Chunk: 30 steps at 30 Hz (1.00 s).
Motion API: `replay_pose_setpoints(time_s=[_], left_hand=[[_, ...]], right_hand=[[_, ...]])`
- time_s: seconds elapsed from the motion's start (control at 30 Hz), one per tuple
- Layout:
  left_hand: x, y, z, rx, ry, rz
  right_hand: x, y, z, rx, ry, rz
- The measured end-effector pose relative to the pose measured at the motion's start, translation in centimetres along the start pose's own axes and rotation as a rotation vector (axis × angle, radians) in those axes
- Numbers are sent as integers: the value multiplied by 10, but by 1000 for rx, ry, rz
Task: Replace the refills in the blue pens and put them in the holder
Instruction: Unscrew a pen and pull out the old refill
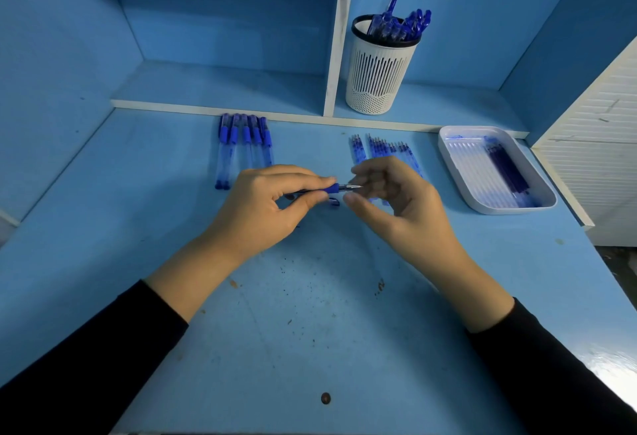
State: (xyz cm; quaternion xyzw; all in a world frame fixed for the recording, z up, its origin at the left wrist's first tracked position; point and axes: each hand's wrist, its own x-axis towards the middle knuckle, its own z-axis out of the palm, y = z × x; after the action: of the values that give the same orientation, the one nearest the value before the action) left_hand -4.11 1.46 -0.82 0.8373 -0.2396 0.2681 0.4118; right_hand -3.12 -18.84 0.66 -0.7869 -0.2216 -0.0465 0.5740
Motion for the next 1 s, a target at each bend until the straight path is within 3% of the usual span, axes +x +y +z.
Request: replay_pose_setpoints(time_s=[0.17, 0.6, 1.0], left_hand=[[0, -1, 0, 5, -8, -4], [1, -4, -3, -1, -21, 4], [1, -5, -5, 10, -18, 17]], right_hand=[[2, 5, 0, -138, 19, -44], [0, 4, 1, -3, -54, -27], [0, 4, 6, -74, 52, -87]])
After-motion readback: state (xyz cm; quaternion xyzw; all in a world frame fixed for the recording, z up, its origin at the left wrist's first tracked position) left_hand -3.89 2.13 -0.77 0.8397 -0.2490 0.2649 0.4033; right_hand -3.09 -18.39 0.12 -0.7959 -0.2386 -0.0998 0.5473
